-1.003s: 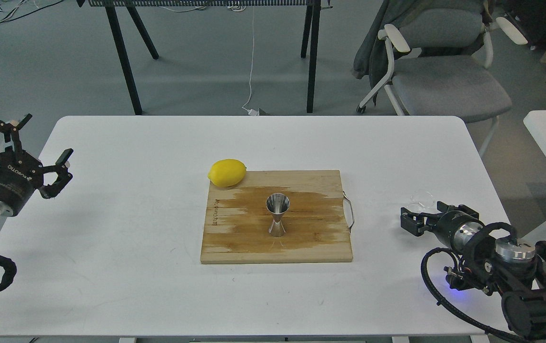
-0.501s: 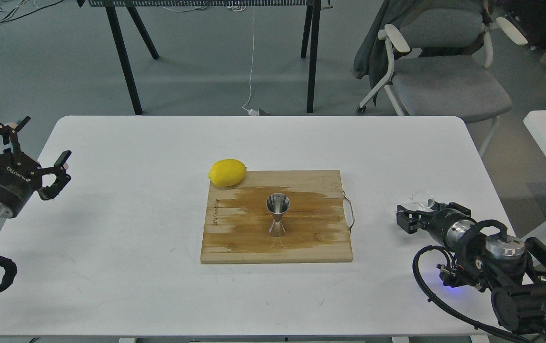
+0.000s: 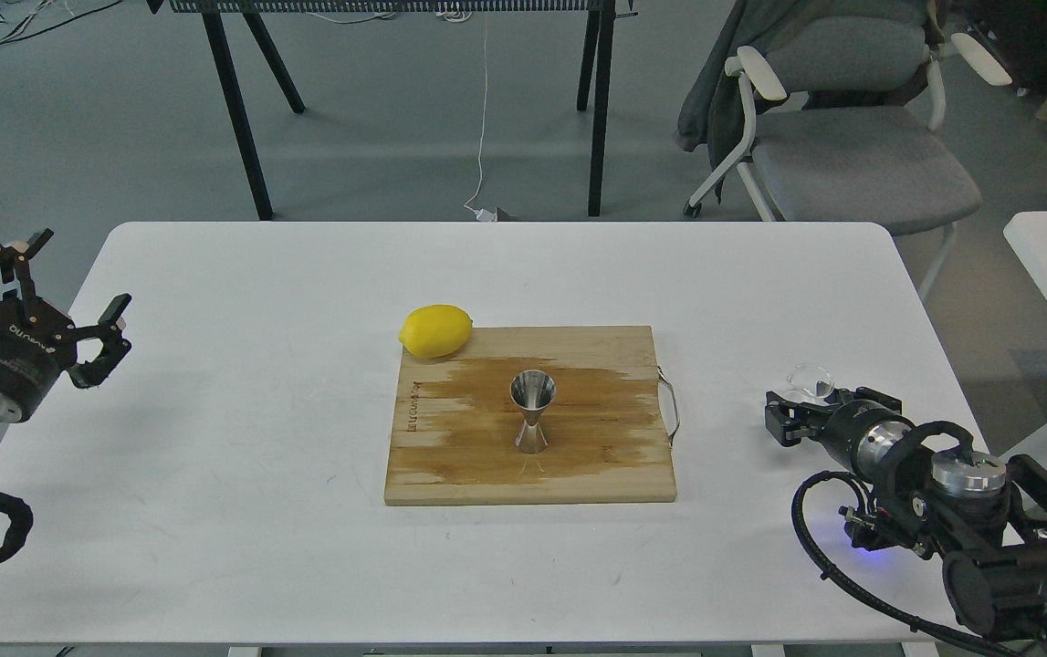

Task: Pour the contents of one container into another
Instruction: 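Move the right gripper down to the small clear glass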

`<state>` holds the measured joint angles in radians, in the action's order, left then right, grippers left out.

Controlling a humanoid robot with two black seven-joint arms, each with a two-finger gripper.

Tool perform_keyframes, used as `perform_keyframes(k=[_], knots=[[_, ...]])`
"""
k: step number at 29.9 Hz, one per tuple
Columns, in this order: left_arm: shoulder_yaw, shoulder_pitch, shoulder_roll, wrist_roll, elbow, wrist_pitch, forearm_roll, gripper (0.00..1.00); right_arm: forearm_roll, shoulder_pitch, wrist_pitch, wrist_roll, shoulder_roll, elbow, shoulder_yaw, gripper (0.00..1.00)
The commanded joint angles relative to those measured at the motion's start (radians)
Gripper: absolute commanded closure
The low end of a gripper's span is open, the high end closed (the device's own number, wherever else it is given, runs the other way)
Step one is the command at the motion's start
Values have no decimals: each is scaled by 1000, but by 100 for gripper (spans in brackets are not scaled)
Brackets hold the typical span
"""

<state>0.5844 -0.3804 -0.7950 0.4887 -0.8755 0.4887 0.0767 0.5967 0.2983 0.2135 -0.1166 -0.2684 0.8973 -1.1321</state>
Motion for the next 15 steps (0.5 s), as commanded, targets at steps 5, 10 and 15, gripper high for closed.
perform_keyframes(k=[5, 10, 15], knots=[[0, 0, 2, 0, 13, 0, 0, 1, -3, -1, 0, 0, 0, -1, 0, 54], [0, 0, 3, 0, 18, 0, 0, 1, -5, -1, -16, -5, 0, -1, 0, 64], [0, 0, 3, 0, 29, 0, 0, 1, -20, -2, -28, -6, 0, -3, 2, 69]])
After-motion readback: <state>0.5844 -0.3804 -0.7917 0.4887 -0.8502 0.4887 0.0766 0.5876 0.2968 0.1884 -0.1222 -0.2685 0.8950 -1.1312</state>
